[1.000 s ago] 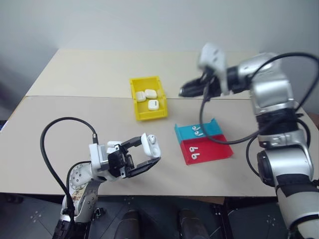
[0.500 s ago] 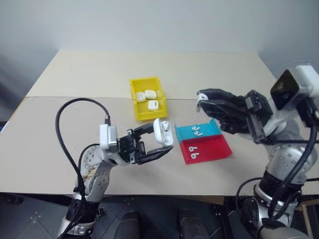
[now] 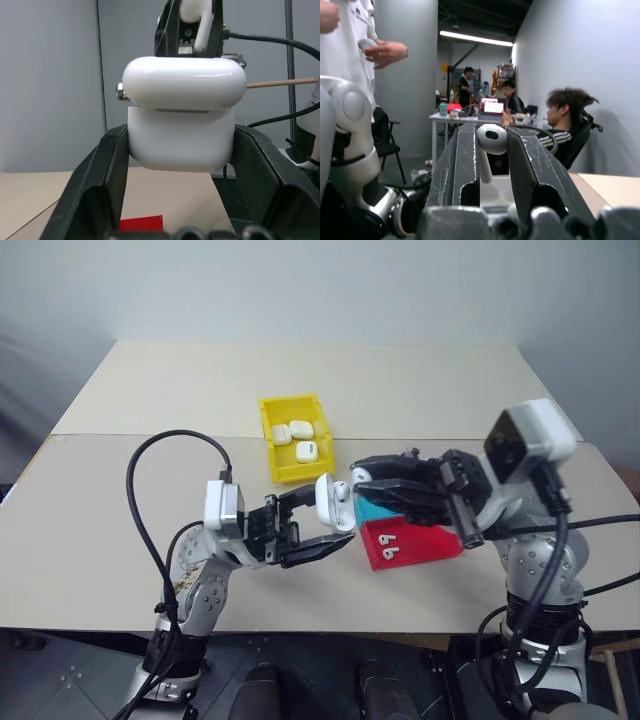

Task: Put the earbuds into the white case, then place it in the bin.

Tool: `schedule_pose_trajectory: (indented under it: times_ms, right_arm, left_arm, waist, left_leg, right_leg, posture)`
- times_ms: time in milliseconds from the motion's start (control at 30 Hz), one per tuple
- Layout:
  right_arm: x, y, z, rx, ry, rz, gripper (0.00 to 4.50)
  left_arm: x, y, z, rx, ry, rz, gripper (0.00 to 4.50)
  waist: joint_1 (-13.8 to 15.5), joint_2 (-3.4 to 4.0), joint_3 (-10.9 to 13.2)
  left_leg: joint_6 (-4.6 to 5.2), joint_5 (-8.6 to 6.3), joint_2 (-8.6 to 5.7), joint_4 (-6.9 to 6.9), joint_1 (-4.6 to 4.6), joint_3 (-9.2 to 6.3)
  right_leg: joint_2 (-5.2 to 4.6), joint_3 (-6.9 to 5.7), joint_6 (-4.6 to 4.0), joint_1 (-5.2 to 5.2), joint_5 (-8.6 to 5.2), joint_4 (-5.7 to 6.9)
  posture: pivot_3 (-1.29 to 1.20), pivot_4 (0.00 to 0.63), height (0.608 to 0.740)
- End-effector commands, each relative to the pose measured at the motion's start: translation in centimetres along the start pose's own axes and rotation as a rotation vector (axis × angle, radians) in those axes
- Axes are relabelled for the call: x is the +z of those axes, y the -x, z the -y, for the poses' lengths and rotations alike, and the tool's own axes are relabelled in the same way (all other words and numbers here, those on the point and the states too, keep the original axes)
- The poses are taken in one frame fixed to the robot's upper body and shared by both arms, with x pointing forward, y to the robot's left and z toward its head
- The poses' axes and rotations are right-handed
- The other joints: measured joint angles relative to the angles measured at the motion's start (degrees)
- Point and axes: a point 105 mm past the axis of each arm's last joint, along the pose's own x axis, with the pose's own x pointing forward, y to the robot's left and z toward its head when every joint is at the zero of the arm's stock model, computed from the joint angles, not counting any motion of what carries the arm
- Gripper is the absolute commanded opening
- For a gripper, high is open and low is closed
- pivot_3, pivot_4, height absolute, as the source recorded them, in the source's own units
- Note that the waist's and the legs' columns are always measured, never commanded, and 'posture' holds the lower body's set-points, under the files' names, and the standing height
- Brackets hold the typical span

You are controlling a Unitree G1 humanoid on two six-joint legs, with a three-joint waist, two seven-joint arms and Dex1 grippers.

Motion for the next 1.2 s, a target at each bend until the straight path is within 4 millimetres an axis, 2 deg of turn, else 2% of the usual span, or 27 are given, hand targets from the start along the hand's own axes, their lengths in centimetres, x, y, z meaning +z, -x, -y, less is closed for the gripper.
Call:
schedule_pose_trajectory:
  times_ms: [33,433,1000,1033,1100,1200]
  right_arm:
    - [0.1,-0.1,-0.5,0.012,0.036,-0.015,0.61]
    - [-1.4,-0.2,-1.1,-0.008,0.014,-0.065,0.61]
    - [-1.9,0.3,-1.1,-0.022,0.012,-0.087,0.61]
    - [-1.9,0.3,-1.1,-0.023,0.022,-0.089,1.34]
    - [-1.9,0.3,-0.9,-0.048,0.046,-0.092,1.83]
    - [-1.9,0.4,-0.9,-0.052,0.052,-0.092,1.83]
  left_arm:
    - [0.6,-0.4,0.1,-0.008,-0.023,0.027,2.77]
    - [0.6,-0.5,0.1,0.004,-0.033,0.031,2.77]
    - [0.6,-0.5,-0.1,0.011,-0.044,0.038,2.77]
    - [0.6,-0.5,-0.1,0.011,-0.044,0.038,2.77]
    - [0.5,-0.5,-0.1,0.01,-0.044,0.038,2.77]
    - [0.3,-0.5,-0.2,0.013,-0.045,0.035,2.77]
  waist:
    - [0.1,0.0,0.0]
    - [0.3,0.0,0.0]
    - [0.6,0.0,0.0]
    - [0.6,-0.01,0.0]
    - [0.6,-0.01,0.0]
    - [0.7,-0.01,0.0]
  left_leg:
    - [0.0,0.0,0.0,0.0,0.0,0.0]
    - [0.0,0.0,0.0,0.0,0.01,0.0]
    - [0.0,0.0,0.0,0.0,0.01,0.0]
    - [0.0,0.0,0.0,0.0,0.0,0.0]
    - [0.0,0.0,0.0,0.0,0.01,0.0]
    - [0.0,0.0,0.0,0.0,0.0,0.0]
  right_leg:
    - [0.0,0.0,0.0,0.0,0.0,0.0]
    - [0.0,0.0,0.0,0.0,0.0,0.0]
    - [0.0,0.0,0.0,0.0,0.0,-0.01]
    - [0.0,0.0,0.0,0.0,0.0,-0.01]
    - [0.0,0.0,0.0,0.0,0.0,-0.02]
    - [0.0,0.0,0.01,0.0,0.0,-0.01]
  posture:
    - [0.0,0.15,0.74]
    - [0.0,0.15,0.74]
    - [0.0,0.15,0.74]
    - [0.0,0.15,0.74]
    - [0.0,0.15,0.74]
    - [0.0,0.15,0.74]
